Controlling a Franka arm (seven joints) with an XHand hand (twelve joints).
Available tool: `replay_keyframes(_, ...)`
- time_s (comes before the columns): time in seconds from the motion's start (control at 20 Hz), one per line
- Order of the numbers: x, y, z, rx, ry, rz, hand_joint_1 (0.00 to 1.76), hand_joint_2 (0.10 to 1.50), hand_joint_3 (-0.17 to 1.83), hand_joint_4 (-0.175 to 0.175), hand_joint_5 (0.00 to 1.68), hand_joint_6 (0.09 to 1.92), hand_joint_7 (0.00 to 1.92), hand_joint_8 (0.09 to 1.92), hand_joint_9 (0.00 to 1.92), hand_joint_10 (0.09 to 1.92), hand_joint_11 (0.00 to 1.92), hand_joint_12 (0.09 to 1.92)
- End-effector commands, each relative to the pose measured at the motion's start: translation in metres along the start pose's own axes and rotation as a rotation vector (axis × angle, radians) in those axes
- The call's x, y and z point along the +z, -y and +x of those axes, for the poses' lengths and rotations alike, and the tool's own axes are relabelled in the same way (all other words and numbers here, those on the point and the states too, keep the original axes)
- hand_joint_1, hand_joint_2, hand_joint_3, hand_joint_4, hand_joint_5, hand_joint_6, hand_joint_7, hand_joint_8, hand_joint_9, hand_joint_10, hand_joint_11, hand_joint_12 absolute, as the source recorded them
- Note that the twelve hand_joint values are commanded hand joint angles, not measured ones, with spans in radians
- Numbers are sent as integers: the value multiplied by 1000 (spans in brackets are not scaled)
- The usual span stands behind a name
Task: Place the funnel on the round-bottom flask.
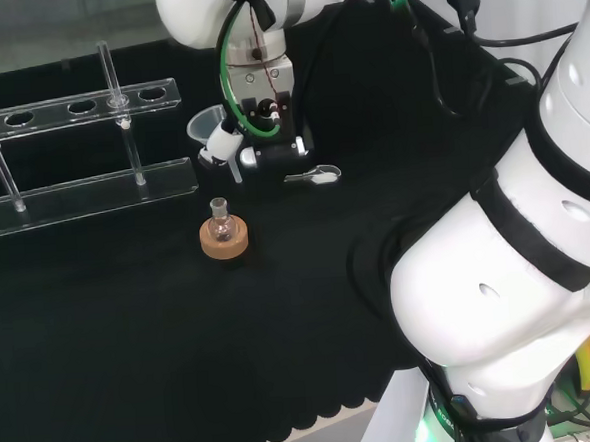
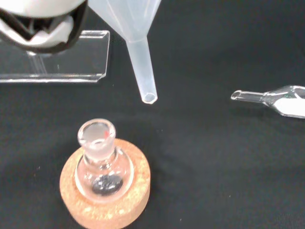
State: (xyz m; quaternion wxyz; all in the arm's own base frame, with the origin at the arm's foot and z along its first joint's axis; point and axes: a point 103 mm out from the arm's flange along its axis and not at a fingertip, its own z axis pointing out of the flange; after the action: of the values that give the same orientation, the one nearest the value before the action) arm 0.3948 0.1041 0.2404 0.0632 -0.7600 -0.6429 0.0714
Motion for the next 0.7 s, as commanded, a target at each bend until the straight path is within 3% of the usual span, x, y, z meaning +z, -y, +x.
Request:
replay_keyframes(0.05, -7, -4, -6, 17, -44, -21, 889, 482, 892, 79, 862, 586, 1110, 589, 794, 384, 0, 1284)
replay_keyframes(0.3, -8, -3, -5, 57, -115, -58, 889, 481, 894, 79, 862, 587, 1111, 588, 797, 382, 0, 1284)
replay_keyframes(0.7, -6, -2, 1, 78, -150, -66, 890, 481, 896, 78, 863, 589, 1113, 587, 800, 379, 0, 1283)
